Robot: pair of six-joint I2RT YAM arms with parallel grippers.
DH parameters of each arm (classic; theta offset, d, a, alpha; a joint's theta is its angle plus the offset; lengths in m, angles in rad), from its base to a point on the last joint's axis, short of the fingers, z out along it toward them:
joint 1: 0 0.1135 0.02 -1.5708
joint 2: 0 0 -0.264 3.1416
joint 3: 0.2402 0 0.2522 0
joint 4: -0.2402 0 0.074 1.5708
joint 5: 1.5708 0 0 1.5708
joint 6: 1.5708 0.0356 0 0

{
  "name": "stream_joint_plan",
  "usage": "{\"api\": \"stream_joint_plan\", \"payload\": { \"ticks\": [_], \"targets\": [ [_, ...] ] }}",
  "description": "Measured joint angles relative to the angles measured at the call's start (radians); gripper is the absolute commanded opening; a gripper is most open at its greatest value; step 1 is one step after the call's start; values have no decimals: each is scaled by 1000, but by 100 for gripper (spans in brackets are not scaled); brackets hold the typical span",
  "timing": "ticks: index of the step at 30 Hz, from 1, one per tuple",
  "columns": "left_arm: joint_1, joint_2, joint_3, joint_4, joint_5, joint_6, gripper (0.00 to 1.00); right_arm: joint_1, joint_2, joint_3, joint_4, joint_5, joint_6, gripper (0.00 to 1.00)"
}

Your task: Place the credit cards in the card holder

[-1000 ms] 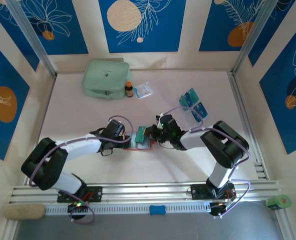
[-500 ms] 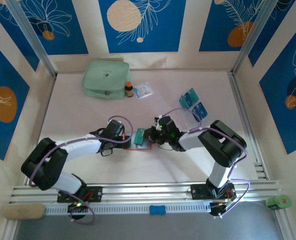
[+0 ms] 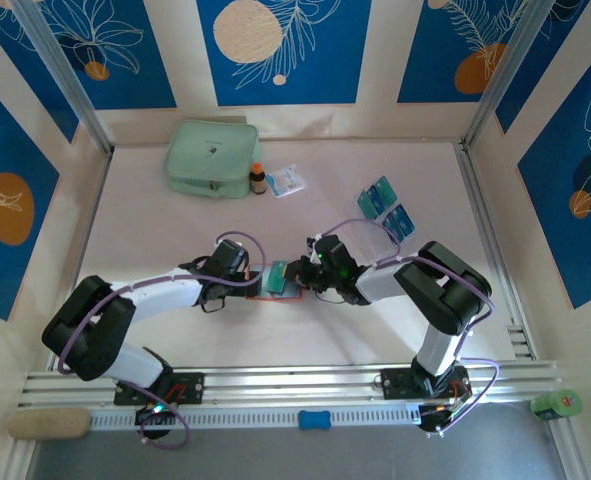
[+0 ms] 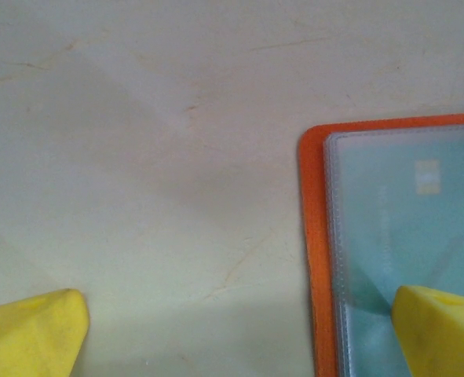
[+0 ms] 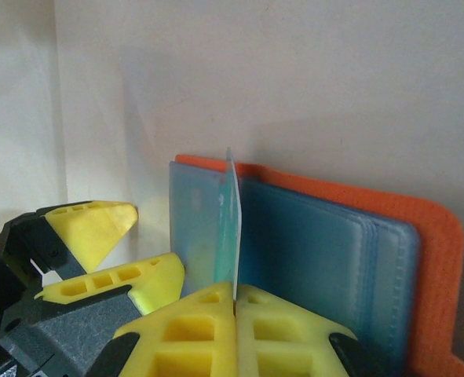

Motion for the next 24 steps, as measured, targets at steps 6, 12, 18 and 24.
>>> {"api": "stream_joint_plan", "payload": {
  "ticks": [6, 12, 18, 24],
  "targets": [
    [0, 0, -2, 4, -3, -3, 100, 5, 0, 0, -12, -7, 3, 0],
    [0, 0, -5, 11, -4, -3, 100, 13, 0, 0, -27, -11, 4, 0],
    [0, 0, -6, 11, -4, -3, 100, 14, 2, 6, -43, -15, 11, 0],
    [0, -2, -8, 15, -5, -4, 100, 15, 32, 39, -64, -38, 15, 0]
  ]
}}
